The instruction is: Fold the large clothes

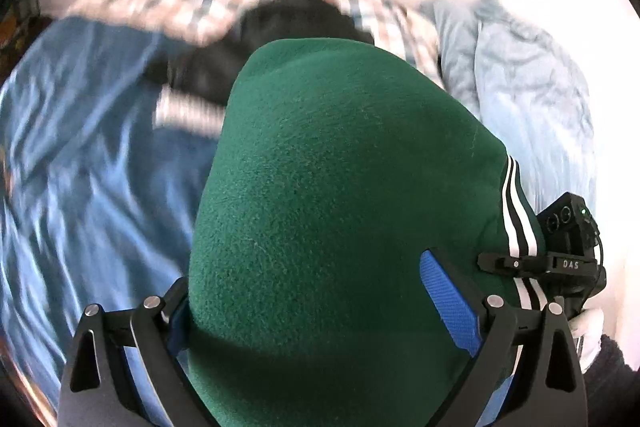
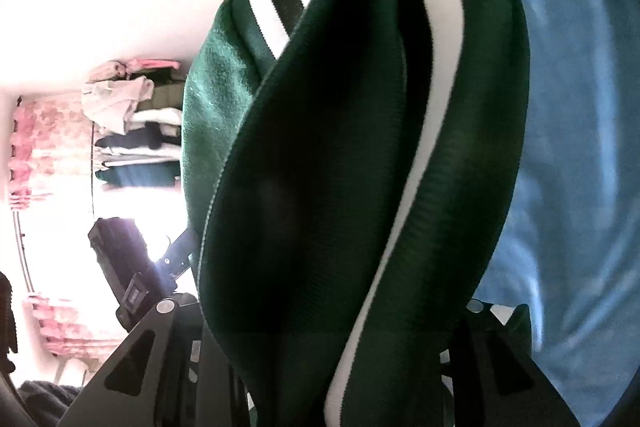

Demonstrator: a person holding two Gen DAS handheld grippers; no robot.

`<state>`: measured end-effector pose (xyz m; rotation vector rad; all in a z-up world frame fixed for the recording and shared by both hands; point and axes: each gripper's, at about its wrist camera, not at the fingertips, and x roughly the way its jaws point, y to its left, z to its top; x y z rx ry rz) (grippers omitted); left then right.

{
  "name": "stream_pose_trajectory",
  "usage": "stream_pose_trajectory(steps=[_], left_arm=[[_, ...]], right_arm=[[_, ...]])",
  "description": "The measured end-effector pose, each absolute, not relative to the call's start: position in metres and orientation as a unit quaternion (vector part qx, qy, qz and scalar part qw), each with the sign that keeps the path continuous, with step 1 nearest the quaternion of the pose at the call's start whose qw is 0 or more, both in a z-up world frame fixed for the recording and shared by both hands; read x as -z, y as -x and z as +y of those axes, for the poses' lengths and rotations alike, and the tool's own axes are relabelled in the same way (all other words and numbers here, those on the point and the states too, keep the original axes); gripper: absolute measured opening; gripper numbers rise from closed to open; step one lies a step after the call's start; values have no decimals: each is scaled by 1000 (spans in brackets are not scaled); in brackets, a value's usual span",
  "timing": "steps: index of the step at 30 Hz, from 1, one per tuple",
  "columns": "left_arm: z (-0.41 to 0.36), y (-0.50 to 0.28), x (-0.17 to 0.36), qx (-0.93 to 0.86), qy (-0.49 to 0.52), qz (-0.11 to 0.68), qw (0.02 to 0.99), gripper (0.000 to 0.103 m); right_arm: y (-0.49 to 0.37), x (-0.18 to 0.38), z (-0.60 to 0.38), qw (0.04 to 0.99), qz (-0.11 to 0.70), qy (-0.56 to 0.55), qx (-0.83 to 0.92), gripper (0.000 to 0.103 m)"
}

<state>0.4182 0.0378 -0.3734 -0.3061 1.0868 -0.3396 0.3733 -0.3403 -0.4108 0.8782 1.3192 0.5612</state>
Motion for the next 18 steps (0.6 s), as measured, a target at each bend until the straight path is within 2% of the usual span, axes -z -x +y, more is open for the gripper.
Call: stream_pose_trajectory(steps=[5, 9, 13, 18], left_arm=[[59, -530, 335, 158, 132, 470, 858, 98], [71, -609, 332, 150, 120, 450, 872, 98], [80, -661, 375, 144, 113, 475, 861, 98], [91, -687, 449, 128, 112, 518, 838, 98]], right_arm=[[-513, 364, -321, 695, 554, -374, -264, 35], [-617, 350, -312, 708, 547, -354, -274, 35], [-705, 386, -305, 703, 572, -339, -251, 34], [-741, 434, -312, 682, 596, -351, -237, 36]])
